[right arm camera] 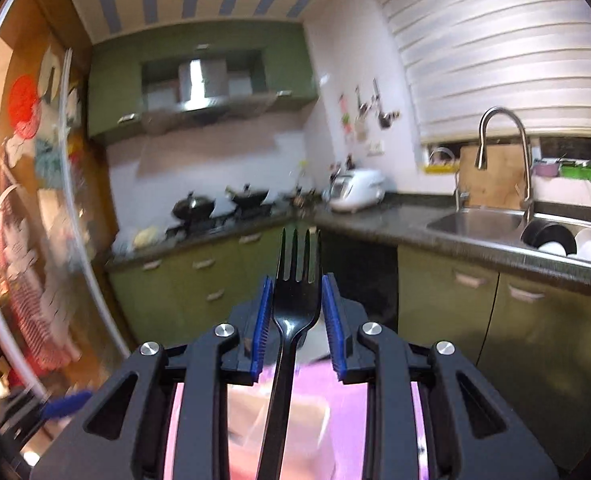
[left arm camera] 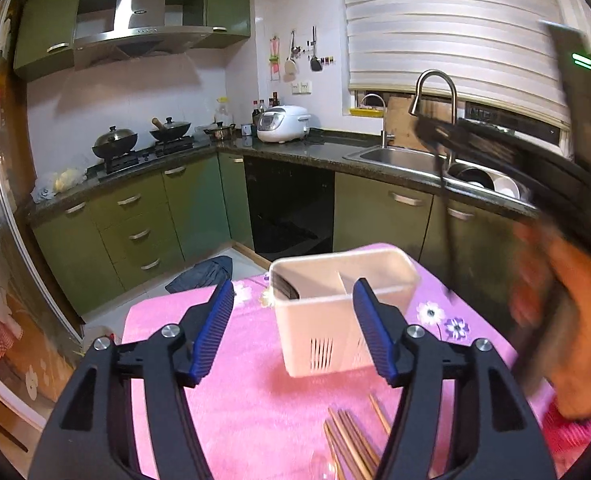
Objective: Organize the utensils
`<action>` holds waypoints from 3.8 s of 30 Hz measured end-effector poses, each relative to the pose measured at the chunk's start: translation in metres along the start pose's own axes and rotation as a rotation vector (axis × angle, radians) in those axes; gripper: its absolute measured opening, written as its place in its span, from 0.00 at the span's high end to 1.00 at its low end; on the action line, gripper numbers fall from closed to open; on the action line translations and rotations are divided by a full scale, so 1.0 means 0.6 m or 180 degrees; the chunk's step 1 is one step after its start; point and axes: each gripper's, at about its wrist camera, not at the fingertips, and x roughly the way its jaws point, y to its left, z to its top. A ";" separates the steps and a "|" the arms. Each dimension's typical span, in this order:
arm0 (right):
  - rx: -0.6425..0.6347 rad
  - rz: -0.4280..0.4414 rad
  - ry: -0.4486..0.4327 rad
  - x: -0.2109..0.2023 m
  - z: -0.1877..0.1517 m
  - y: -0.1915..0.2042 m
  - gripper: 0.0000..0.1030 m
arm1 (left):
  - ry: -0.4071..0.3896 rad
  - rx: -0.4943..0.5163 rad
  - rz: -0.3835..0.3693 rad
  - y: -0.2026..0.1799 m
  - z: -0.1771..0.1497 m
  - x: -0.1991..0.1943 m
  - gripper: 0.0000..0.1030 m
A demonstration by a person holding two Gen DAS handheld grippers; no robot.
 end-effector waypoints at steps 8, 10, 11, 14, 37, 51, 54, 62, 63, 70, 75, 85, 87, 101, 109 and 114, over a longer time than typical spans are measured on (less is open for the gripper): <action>-0.0205 -0.0216 -0.0143 0.105 -0.018 0.015 0.75 | 0.0025 0.0003 -0.0009 0.008 -0.017 -0.016 0.43; -0.0243 -0.0251 -0.0122 0.114 -0.038 0.012 0.75 | 0.0039 -0.0019 -0.0040 0.006 -0.022 -0.017 0.43; -0.0240 -0.0239 -0.0107 0.116 -0.048 0.009 0.75 | 0.0052 -0.0027 -0.0056 0.003 -0.025 -0.017 0.43; -0.0256 -0.0233 -0.0107 0.105 -0.077 0.000 0.75 | 0.0072 -0.0032 -0.0094 -0.001 -0.027 -0.014 0.43; -0.0061 -0.0036 0.0237 -0.187 -0.232 -0.080 0.40 | 0.1192 -0.0277 -0.0119 -0.012 -0.196 0.059 0.39; 0.0332 0.0067 0.0424 -0.285 -0.292 -0.138 0.38 | 0.1534 -0.0152 0.0254 -0.032 -0.294 0.076 0.43; 0.0342 0.0072 0.0414 -0.285 -0.284 -0.134 0.38 | 0.1532 -0.0132 0.0263 -0.030 -0.292 0.078 0.43; 0.0302 0.0170 0.0797 -0.247 -0.269 -0.115 0.38 | 0.1535 -0.0065 0.0097 -0.045 -0.293 0.068 0.82; 0.0291 0.0229 0.0967 -0.236 -0.274 -0.111 0.34 | 0.1536 -0.0051 0.0085 -0.048 -0.293 0.068 0.84; -0.0183 0.0412 0.2148 -0.184 -0.372 -0.060 0.57 | 0.1459 -0.0011 0.0043 -0.048 -0.289 0.063 0.84; -0.0191 0.0499 0.2235 -0.186 -0.400 -0.050 0.57 | 0.1411 -0.0007 0.0038 -0.047 -0.284 0.057 0.84; -0.0536 0.0387 0.2408 -0.173 -0.424 -0.014 0.75 | 0.1317 -0.0019 0.0011 -0.043 -0.274 0.044 0.84; -0.0516 0.0366 0.2417 -0.172 -0.426 -0.017 0.79 | 0.1300 -0.0017 0.0005 -0.042 -0.273 0.042 0.84; -0.0576 0.0267 0.2492 -0.127 -0.434 -0.005 0.78 | 0.1102 -0.0031 -0.0055 -0.041 -0.248 0.008 0.84; -0.0686 0.0210 0.2510 -0.111 -0.432 0.006 0.80 | 0.0979 -0.0064 -0.0050 -0.028 -0.229 -0.013 0.84; -0.0586 0.0207 0.2485 -0.111 -0.428 -0.006 0.86 | 0.1026 -0.0099 -0.0071 -0.024 -0.228 -0.010 0.84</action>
